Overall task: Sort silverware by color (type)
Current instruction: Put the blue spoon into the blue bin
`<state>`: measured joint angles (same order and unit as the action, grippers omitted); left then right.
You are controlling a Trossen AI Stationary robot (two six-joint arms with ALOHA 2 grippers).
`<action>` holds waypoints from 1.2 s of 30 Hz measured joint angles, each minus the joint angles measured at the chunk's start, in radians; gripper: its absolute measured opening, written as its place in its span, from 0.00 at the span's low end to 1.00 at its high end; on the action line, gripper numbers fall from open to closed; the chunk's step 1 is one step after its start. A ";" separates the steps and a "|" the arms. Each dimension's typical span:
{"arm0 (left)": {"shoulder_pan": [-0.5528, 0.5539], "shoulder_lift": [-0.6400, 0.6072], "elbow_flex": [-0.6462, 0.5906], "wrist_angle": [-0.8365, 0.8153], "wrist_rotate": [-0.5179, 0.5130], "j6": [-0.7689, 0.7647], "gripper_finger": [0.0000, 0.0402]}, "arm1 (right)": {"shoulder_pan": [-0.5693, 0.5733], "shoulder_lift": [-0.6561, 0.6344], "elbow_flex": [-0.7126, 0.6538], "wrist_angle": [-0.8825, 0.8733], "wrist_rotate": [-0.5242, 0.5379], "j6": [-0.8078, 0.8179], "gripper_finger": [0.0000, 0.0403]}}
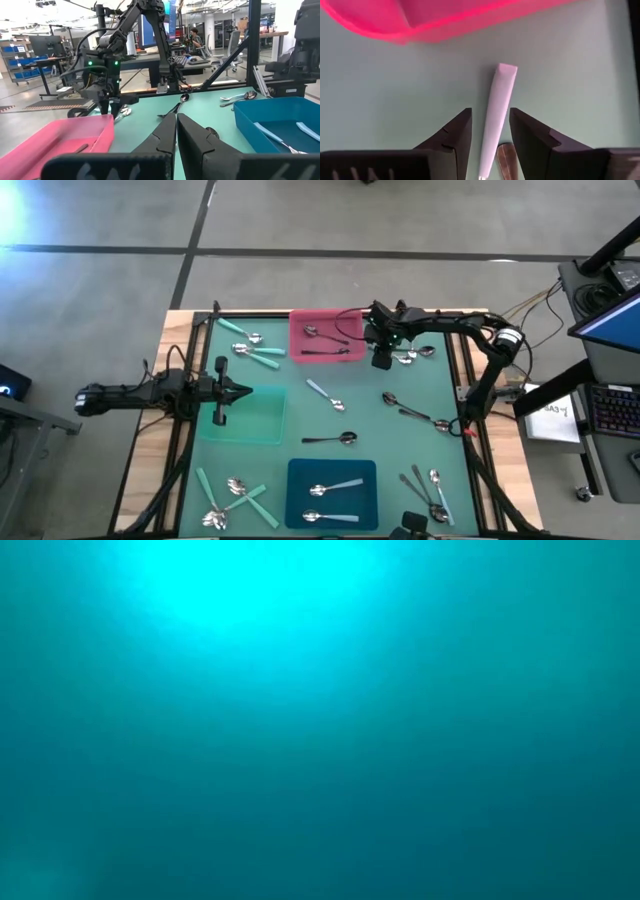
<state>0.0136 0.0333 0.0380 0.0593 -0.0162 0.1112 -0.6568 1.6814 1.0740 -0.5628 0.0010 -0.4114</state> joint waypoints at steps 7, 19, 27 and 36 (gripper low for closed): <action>0.000 0.000 0.000 0.000 0.000 0.000 0.00 | -0.033 0.062 0.003 0.011 -0.012 -0.009 0.32; 0.000 0.000 0.000 0.000 0.000 0.000 0.00 | -0.041 0.096 0.003 0.013 -0.091 -0.002 0.08; 0.000 0.000 0.000 0.000 0.000 0.000 0.00 | -0.032 0.008 0.037 -0.104 -0.082 0.062 0.08; 0.000 0.000 0.000 0.000 0.000 0.000 0.00 | 0.111 -0.270 0.062 -0.155 -0.281 0.310 0.08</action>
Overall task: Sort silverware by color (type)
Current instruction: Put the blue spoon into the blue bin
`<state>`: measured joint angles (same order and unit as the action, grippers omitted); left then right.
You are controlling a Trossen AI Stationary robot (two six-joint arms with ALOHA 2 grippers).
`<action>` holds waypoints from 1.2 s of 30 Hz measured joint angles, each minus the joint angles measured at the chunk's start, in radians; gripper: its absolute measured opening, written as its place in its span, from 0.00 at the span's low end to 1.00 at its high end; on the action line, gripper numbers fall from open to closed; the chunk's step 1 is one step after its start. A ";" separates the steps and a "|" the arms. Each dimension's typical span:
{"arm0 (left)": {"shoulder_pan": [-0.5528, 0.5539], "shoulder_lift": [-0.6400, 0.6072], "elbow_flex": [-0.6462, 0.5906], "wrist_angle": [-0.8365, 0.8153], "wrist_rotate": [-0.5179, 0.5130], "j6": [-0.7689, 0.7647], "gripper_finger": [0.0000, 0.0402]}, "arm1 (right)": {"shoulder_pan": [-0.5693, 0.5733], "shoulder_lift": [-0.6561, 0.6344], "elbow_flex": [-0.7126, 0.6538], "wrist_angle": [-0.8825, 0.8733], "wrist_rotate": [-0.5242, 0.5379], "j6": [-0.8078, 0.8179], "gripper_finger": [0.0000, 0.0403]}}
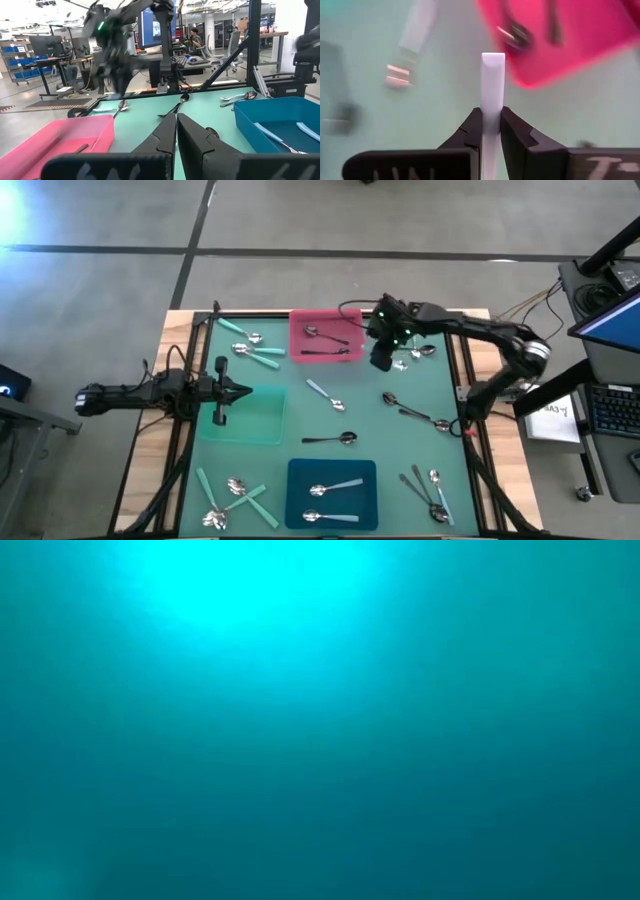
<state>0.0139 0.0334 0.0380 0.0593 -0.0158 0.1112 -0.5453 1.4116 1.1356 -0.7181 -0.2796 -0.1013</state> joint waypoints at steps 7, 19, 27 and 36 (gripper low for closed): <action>0.000 0.000 0.000 0.000 0.000 0.000 0.00 | 0.379 -0.155 -0.036 0.231 0.010 0.347 0.08; 0.000 0.000 0.000 0.000 0.000 0.000 0.00 | 0.933 0.043 -0.026 0.628 0.430 0.608 0.08; 0.000 0.000 0.000 0.000 0.000 0.000 0.00 | 0.939 0.258 0.066 0.624 0.126 0.787 0.08; 0.000 0.000 0.000 0.000 0.000 0.000 0.00 | 0.932 0.379 0.195 0.440 0.062 0.652 0.12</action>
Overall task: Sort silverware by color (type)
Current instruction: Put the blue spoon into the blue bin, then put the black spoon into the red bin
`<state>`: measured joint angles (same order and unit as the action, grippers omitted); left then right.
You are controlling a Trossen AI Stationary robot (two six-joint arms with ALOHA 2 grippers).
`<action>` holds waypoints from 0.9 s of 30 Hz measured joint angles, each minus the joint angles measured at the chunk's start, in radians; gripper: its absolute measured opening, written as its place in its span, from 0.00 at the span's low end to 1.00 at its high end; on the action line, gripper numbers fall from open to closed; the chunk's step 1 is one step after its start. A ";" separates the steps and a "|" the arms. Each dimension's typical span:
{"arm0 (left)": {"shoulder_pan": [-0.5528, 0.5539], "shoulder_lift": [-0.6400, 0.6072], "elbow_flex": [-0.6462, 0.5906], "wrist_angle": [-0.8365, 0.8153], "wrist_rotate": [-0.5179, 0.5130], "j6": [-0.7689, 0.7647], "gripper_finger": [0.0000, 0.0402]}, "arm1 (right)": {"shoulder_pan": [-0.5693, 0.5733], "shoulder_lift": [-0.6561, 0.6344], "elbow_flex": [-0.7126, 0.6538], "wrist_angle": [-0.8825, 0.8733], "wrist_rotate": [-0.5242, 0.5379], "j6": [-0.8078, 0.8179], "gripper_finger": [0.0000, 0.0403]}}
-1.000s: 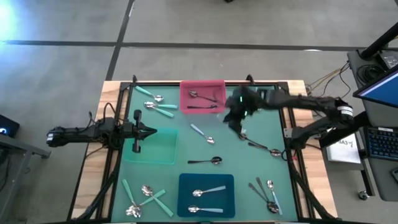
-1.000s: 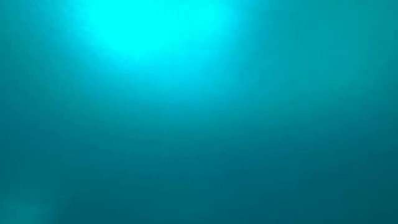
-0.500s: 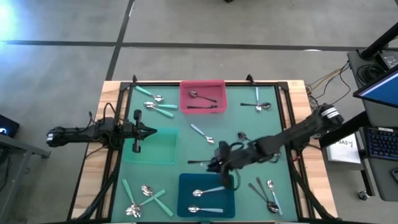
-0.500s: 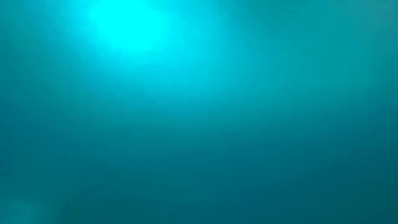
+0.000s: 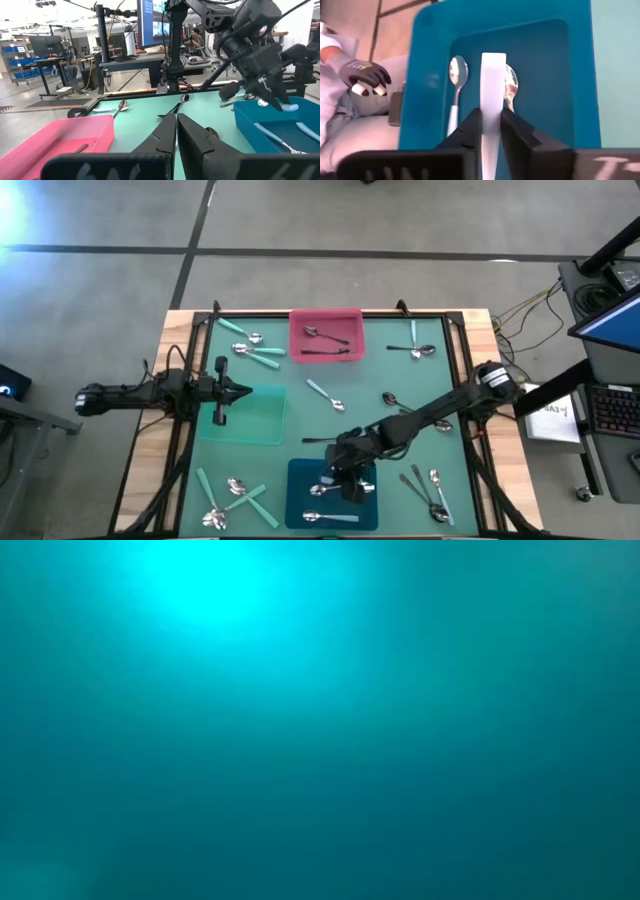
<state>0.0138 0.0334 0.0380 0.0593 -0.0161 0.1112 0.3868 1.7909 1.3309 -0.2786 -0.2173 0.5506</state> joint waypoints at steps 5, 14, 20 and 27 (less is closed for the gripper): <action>0.000 0.000 0.000 0.000 0.000 0.000 0.00 | -0.001 0.005 0.053 -0.070 -0.002 -0.056 0.33; 0.000 0.000 0.000 0.000 0.000 0.000 0.00 | -0.036 -0.036 0.157 -0.375 0.071 -0.201 0.45; 0.000 0.001 0.000 0.000 0.000 0.000 0.00 | -0.166 -0.069 0.135 -0.503 0.088 -0.251 0.43; 0.000 0.001 0.000 0.000 0.000 0.000 0.00 | -0.355 -0.076 0.121 -0.556 0.090 -0.367 0.42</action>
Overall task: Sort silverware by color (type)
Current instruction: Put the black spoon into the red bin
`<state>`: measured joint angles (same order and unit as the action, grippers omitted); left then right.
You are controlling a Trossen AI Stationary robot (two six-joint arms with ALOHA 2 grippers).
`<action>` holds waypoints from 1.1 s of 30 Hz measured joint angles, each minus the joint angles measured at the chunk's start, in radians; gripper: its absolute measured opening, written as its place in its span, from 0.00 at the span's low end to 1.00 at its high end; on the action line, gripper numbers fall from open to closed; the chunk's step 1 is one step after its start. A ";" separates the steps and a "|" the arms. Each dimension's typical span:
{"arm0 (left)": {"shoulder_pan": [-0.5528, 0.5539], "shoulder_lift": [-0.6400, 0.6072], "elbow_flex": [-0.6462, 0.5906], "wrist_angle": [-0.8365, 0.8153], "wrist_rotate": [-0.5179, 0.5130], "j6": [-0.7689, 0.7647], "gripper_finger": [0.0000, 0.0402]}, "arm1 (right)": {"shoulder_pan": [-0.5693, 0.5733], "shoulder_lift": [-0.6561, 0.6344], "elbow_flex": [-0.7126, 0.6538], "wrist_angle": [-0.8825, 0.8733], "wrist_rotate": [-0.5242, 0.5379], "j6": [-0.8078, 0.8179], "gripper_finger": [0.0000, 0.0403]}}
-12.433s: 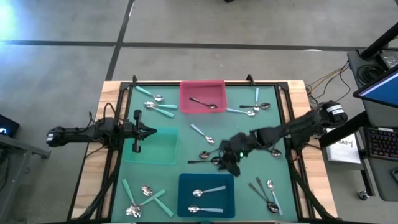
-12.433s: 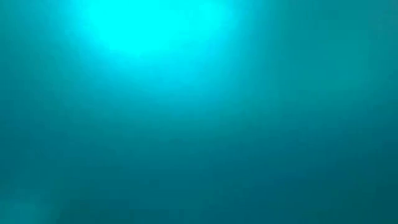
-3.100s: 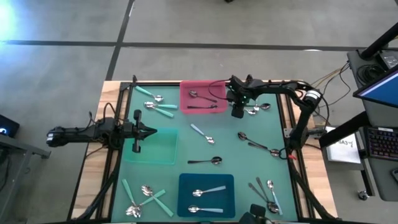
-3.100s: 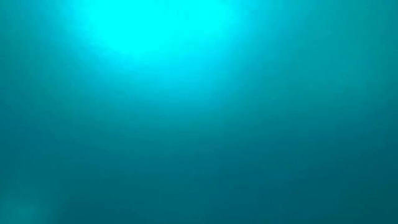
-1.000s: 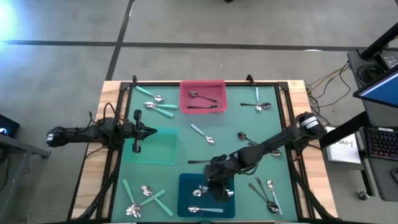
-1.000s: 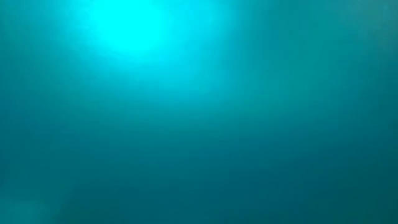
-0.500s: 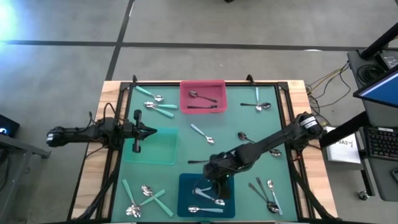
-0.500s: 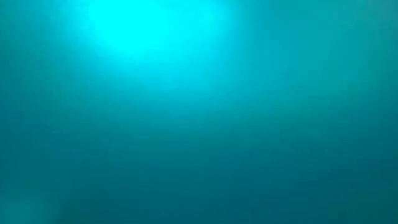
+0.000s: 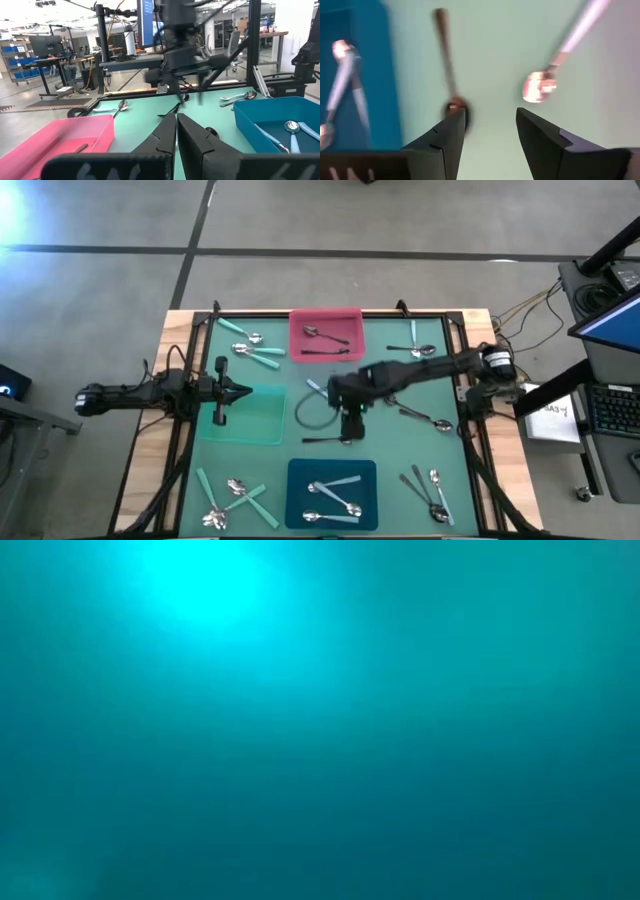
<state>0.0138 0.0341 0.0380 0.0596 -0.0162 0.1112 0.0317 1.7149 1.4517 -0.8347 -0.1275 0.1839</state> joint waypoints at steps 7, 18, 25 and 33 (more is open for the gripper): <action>0.000 0.000 0.000 0.000 0.000 0.000 0.00 | -0.125 0.000 0.000 -0.127 -0.001 -0.114 0.41; 0.000 0.000 0.000 0.000 0.000 0.000 0.00 | -0.247 -0.025 -0.002 -0.246 -0.001 -0.305 0.40; 0.000 0.000 0.000 0.000 0.000 0.000 0.00 | -0.350 -0.073 -0.031 -0.232 -0.003 -0.382 0.40; 0.000 0.000 0.000 0.000 0.000 0.000 0.00 | -0.464 -0.134 -0.177 -0.173 -0.003 -0.393 0.40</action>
<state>0.0139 0.0341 0.0380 0.0594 -0.0160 0.1112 -0.4322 1.5807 1.2744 -1.0078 -0.1303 -0.2094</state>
